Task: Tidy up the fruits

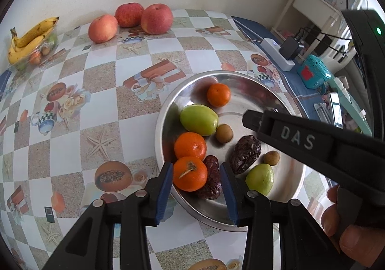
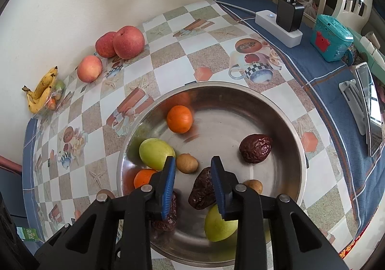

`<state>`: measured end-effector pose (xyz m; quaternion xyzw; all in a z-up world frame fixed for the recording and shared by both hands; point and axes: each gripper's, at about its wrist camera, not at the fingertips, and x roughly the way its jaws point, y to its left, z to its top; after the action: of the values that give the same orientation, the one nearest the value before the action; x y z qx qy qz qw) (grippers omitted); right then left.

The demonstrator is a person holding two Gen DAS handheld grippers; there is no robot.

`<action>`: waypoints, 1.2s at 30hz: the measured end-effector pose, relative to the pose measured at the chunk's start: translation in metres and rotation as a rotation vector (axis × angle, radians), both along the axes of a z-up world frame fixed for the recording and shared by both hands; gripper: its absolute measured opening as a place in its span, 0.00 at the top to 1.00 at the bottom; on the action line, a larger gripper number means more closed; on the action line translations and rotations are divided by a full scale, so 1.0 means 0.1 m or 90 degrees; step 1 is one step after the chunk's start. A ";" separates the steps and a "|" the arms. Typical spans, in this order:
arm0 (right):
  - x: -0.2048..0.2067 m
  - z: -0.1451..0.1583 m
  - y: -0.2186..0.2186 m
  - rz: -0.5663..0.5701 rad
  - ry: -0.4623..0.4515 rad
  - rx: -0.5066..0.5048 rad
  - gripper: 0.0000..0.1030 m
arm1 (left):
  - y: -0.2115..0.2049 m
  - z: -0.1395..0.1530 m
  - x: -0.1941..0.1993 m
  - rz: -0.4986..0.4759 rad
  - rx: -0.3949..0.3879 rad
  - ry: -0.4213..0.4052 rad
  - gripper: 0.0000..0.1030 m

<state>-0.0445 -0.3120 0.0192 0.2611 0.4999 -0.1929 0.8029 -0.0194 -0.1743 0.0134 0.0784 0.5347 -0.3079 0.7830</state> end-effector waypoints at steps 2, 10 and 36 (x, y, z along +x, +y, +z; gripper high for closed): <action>0.00 0.00 0.01 0.003 0.001 0.001 0.69 | 0.06 0.01 0.05 0.021 -0.006 0.003 0.52; 0.02 -0.03 0.03 0.014 0.011 0.002 0.69 | 0.39 0.01 0.31 0.143 0.021 -0.009 0.30; 0.16 -0.07 0.47 0.098 0.030 -0.071 0.09 | 1.21 -0.07 0.57 0.288 0.129 -0.050 0.00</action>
<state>-0.0281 -0.2649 0.0118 0.1723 0.5256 -0.1645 0.8167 0.0374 -0.0538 0.0064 0.0466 0.5361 -0.0666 0.8402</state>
